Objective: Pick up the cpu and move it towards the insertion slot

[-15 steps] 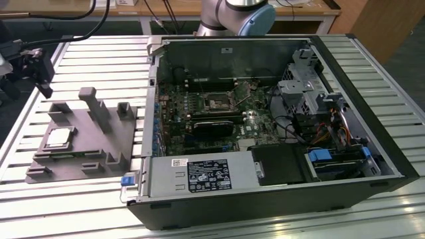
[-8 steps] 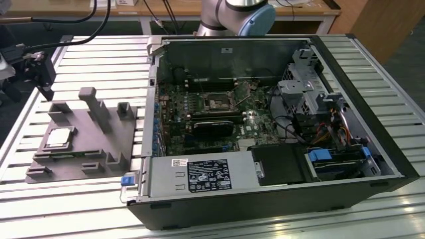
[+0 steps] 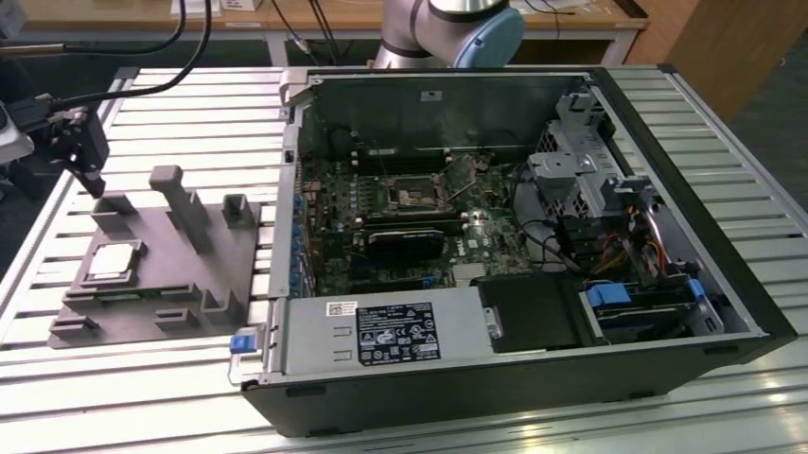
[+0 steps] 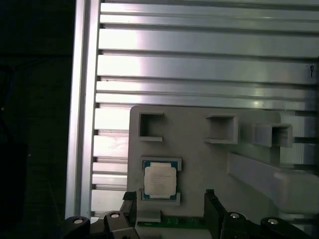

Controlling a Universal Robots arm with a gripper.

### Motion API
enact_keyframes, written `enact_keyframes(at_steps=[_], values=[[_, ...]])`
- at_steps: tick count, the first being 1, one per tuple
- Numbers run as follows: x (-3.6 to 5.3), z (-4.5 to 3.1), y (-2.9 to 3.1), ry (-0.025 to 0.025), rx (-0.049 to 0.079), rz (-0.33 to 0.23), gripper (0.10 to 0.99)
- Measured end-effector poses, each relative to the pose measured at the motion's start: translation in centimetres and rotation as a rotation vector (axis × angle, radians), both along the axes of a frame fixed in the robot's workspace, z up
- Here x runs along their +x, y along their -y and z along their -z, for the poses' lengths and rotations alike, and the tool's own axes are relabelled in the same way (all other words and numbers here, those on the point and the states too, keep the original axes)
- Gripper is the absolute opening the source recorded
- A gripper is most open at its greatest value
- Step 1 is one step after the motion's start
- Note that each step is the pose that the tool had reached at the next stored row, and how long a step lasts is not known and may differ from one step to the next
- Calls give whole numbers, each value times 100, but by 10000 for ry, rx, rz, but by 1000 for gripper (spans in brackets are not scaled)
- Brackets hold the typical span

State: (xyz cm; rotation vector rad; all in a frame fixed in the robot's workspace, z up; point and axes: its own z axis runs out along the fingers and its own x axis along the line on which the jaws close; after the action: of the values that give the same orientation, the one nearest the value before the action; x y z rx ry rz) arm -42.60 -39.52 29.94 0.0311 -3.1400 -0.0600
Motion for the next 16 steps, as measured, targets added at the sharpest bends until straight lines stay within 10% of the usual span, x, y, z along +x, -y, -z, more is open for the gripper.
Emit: enact_keyframes(at_steps=[16], values=[[0, 93, 14, 12, -13, -1, 647]])
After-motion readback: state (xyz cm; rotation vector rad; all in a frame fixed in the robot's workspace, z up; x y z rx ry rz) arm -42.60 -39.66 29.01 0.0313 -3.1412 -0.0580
